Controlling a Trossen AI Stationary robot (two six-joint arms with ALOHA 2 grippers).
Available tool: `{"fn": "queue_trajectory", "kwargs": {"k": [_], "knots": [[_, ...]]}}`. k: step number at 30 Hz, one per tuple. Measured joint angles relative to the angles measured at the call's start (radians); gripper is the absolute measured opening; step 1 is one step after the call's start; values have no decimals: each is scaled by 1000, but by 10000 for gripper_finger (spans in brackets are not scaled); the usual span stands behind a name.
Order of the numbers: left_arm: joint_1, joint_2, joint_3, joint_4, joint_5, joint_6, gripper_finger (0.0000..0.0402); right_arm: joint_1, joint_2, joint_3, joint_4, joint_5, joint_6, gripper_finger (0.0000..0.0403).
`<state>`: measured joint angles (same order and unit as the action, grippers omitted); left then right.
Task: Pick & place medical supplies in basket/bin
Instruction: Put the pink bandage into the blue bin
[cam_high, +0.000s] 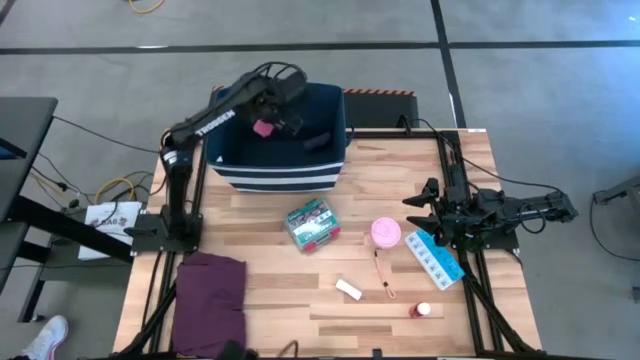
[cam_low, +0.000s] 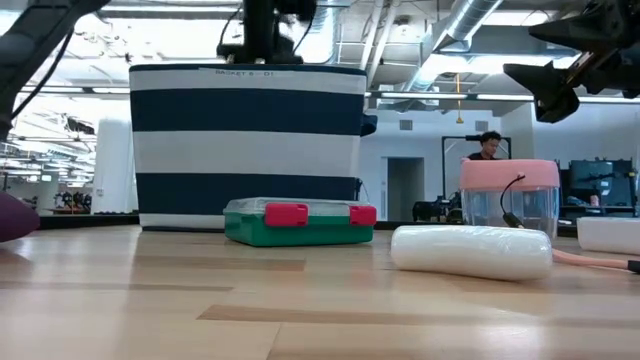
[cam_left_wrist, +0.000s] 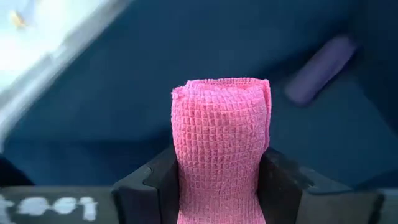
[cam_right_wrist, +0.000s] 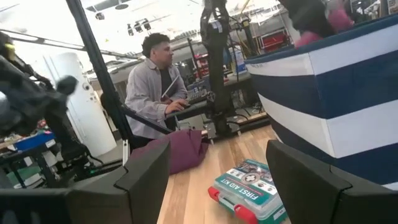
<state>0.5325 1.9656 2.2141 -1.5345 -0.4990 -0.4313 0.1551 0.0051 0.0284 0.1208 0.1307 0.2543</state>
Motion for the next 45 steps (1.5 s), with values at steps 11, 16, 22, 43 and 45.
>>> {"fn": "queue_trajectory", "kwargs": {"k": [11,16,22,43,45], "knots": [[54,2,-345,193,179,-13,151,0,0,0,-42,0,0,260],[56,1,-442,258,200,-17,151,0,0,0,-40,0,0,260],[56,1,-507,303,267,-23,151,0,0,0,-38,1,0,260],[56,-1,-669,490,422,112,151,0,0,0,-31,1,0,260],[56,-1,-669,498,439,114,151,0,0,0,-31,1,0,260]]}}
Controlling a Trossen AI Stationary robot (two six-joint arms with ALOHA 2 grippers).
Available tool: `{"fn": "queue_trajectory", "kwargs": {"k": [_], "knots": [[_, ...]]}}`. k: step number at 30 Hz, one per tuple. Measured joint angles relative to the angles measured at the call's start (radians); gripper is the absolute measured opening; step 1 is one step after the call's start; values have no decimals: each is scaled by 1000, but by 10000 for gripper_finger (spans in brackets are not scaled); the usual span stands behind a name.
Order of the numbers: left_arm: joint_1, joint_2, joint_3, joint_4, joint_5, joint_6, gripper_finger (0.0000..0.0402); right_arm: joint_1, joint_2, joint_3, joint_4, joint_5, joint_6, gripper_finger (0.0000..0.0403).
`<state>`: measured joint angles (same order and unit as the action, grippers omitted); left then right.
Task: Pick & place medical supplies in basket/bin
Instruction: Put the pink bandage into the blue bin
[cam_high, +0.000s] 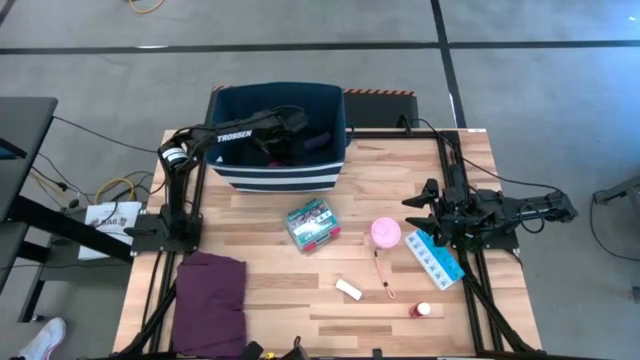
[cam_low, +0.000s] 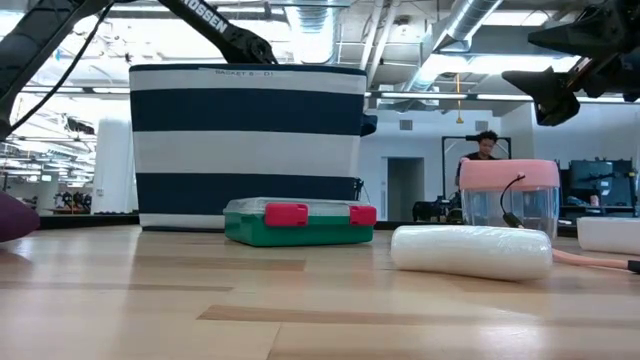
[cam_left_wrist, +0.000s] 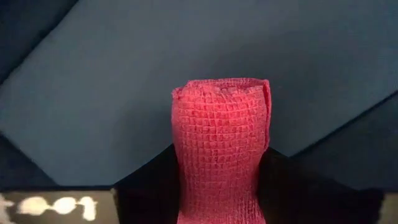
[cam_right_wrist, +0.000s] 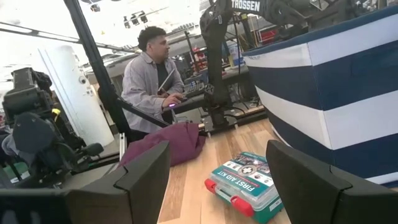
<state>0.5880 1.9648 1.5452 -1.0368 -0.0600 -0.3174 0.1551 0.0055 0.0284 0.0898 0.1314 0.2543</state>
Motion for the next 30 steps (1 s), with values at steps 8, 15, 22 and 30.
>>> {"fn": "queue_trajectory", "kwargs": {"k": [8,15,22,30], "knots": [[-2,0,0,35,3,9,152,0,0,0,0,0,0,260],[-2,0,0,-3,3,3,152,0,0,0,0,0,0,260],[-2,0,20,-4,-4,13,152,0,0,0,0,0,-1,260],[-22,-1,113,-64,-41,61,154,0,0,0,36,1,-98,260]]}}
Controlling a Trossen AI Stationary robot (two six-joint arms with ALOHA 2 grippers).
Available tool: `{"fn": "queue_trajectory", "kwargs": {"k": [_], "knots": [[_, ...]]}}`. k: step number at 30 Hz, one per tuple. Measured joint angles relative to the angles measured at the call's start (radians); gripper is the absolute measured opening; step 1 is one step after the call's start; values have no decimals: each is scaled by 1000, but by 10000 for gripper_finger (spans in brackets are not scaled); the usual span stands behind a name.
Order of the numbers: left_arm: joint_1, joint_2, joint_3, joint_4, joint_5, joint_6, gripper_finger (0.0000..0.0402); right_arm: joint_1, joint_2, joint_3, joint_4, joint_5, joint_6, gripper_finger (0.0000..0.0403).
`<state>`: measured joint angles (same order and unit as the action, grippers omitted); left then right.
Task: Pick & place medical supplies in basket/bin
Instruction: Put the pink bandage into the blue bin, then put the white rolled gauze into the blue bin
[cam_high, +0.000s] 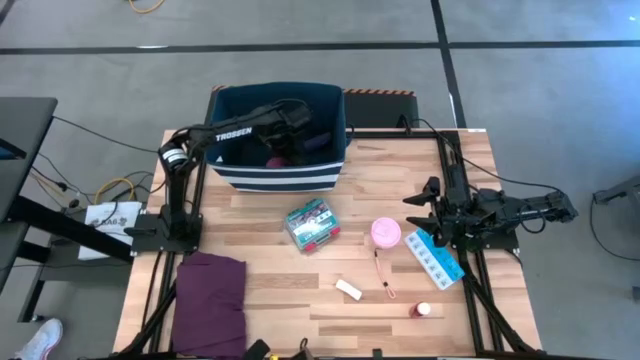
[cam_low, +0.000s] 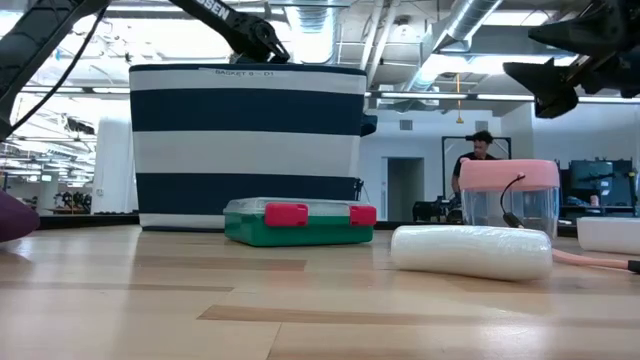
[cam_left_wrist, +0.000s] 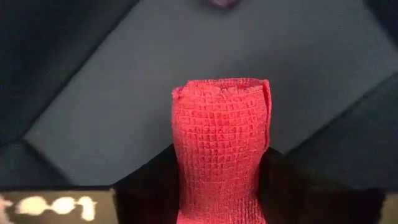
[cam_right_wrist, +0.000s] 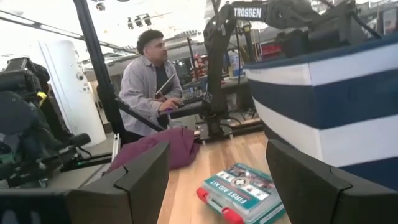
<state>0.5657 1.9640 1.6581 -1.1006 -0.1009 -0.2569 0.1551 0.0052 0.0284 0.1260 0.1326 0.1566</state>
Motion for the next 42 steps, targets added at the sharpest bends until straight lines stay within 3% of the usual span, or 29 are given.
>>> {"fn": "queue_trajectory", "kwargs": {"k": [3,9,17,22,25,32,42], "knots": [[-9,0,-6,13,26,10,169,0,0,0,19,0,-8,260],[-20,2,-24,-20,-98,51,214,0,0,0,17,0,-8,260],[-8,2,-23,-25,-33,-36,262,0,0,0,32,-1,-8,260],[-10,2,-23,0,-62,-71,270,0,0,0,32,-1,-8,260],[-10,2,-14,-9,-28,-62,270,0,0,0,32,-1,-8,260],[-21,2,169,-174,5,-53,270,0,0,0,48,-1,-8,260],[-99,1,495,-297,-106,-45,233,0,0,0,47,-1,-8,260]]}}
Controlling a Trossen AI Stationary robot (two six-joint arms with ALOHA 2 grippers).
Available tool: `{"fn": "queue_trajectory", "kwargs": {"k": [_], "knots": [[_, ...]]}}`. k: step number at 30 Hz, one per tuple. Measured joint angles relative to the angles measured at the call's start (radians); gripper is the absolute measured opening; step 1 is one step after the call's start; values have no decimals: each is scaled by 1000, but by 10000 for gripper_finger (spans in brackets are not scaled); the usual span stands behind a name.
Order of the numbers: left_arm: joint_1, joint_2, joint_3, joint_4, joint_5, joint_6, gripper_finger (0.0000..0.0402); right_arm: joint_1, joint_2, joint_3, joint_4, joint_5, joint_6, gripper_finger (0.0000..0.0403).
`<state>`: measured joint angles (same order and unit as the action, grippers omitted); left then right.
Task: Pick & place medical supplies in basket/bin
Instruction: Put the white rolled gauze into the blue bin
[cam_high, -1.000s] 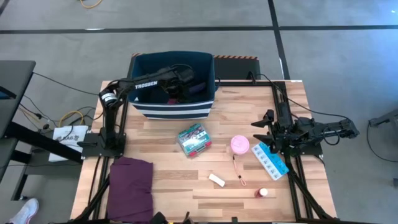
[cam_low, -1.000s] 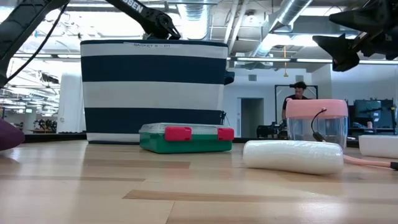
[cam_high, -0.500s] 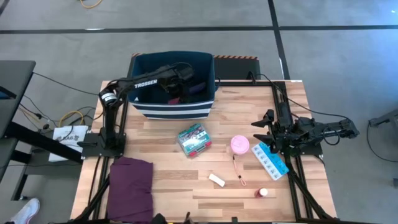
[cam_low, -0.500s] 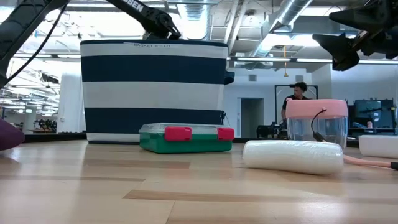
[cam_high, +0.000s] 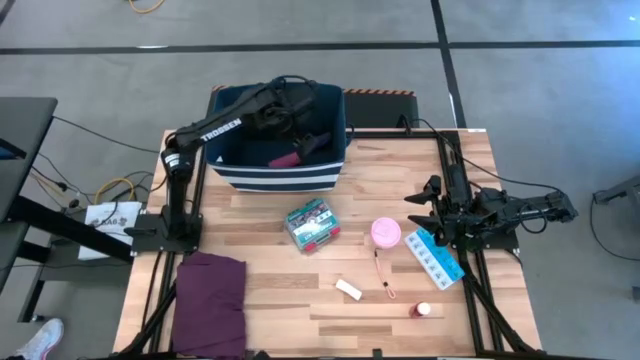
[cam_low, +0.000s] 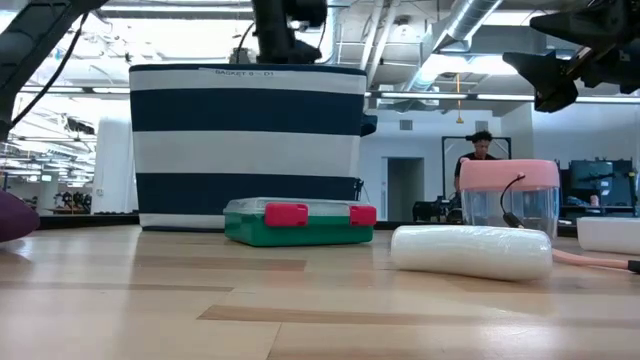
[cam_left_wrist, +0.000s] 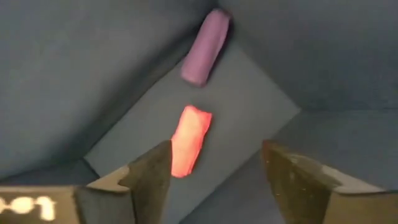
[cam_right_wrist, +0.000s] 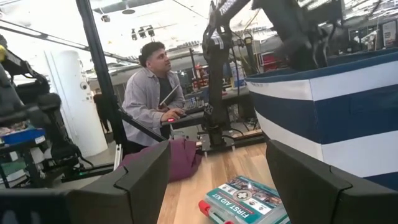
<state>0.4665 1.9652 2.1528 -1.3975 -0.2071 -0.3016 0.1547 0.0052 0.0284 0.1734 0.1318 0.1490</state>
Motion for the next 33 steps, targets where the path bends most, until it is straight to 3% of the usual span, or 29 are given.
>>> {"fn": "queue_trajectory", "kwargs": {"k": [11,19,25,33], "knots": [[-106,0,165,-104,-15,-28,123,0,0,0,0,0,0,260],[-311,-30,203,-47,-36,-36,61,0,0,0,-1,0,0,260],[-506,-46,200,-2,-176,-42,44,0,0,0,-3,0,0,260],[-699,-32,199,19,-248,-56,51,0,2,0,-11,0,0,260]]}}
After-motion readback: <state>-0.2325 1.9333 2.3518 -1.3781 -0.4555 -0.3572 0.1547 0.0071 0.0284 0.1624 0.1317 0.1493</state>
